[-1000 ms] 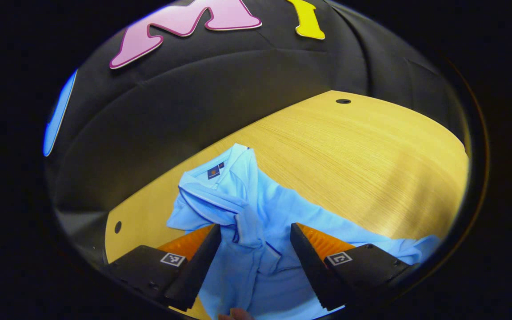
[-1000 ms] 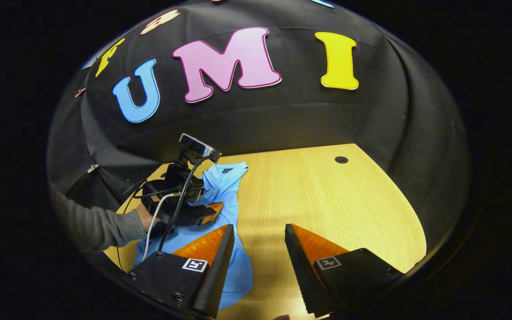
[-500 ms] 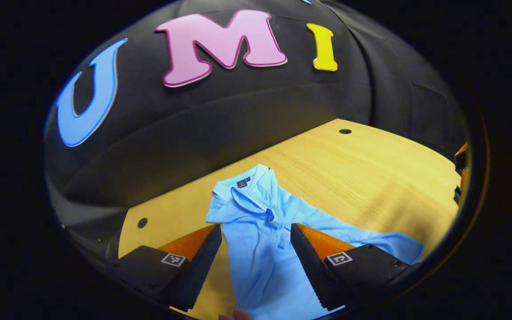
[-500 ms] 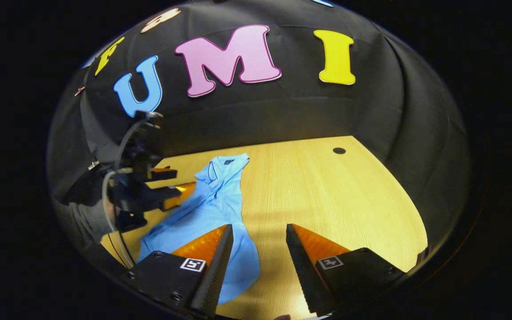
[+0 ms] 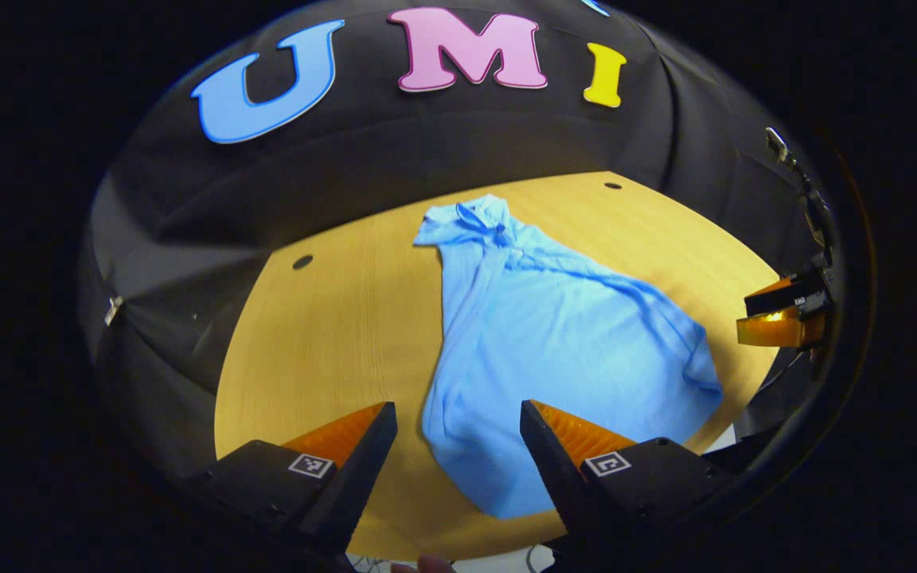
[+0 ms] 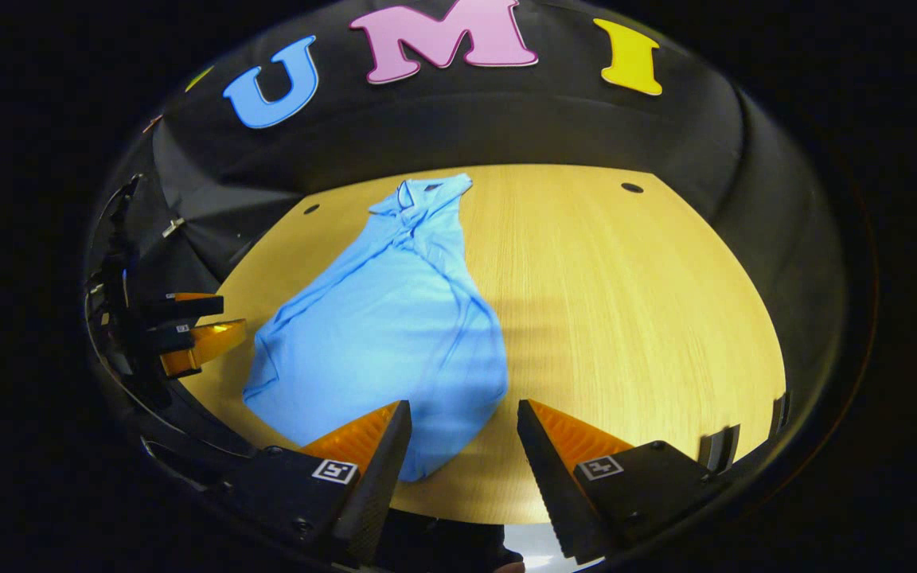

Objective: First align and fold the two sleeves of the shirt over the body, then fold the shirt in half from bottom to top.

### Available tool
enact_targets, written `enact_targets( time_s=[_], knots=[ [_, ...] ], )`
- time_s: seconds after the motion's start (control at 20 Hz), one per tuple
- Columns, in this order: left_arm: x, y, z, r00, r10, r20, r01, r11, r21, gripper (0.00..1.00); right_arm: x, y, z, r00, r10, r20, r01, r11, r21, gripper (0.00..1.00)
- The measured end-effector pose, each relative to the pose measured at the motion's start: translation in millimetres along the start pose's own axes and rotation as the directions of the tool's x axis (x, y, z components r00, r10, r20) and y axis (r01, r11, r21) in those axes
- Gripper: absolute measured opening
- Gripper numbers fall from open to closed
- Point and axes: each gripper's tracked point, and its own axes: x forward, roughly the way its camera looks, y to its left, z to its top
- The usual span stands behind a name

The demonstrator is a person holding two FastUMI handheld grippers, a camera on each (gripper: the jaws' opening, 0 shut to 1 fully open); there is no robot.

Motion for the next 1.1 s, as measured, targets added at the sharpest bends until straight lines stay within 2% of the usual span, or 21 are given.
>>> enact_targets(
  time_s=[0.25,0.4,0.6,0.7,1.05,1.1],
  knots=[
    [13,-13,-37,0.997,-0.011,-0.077,0.004,0.996,-0.088,0.99,15,7,-33,0.996,-0.028,-0.080,0.024,0.998,-0.051,0.85],
    [24,-20,-36,0.996,-0.018,-0.090,0.009,0.995,-0.097,0.99,24,5,-40,0.993,-0.056,-0.105,0.049,0.997,-0.063,0.86],
    [33,-15,-52,0.990,0.006,-0.138,-0.021,0.994,-0.105,0.99,36,1,-45,0.990,-0.086,-0.114,0.078,0.994,-0.078,0.86],
    [36,-12,-62,0.987,0.017,-0.162,-0.037,0.992,-0.117,0.99,40,2,-48,0.989,-0.088,-0.120,0.078,0.994,-0.081,0.86],
    [43,-23,-60,0.987,-0.033,-0.157,0.005,0.984,-0.179,0.98,47,3,-48,0.988,-0.088,-0.130,0.072,0.990,-0.123,0.87],
    [45,-26,-59,0.986,-0.036,-0.165,0.006,0.984,-0.178,0.94,46,5,-48,0.988,-0.082,-0.127,0.066,0.990,-0.126,0.86]
  ],
)
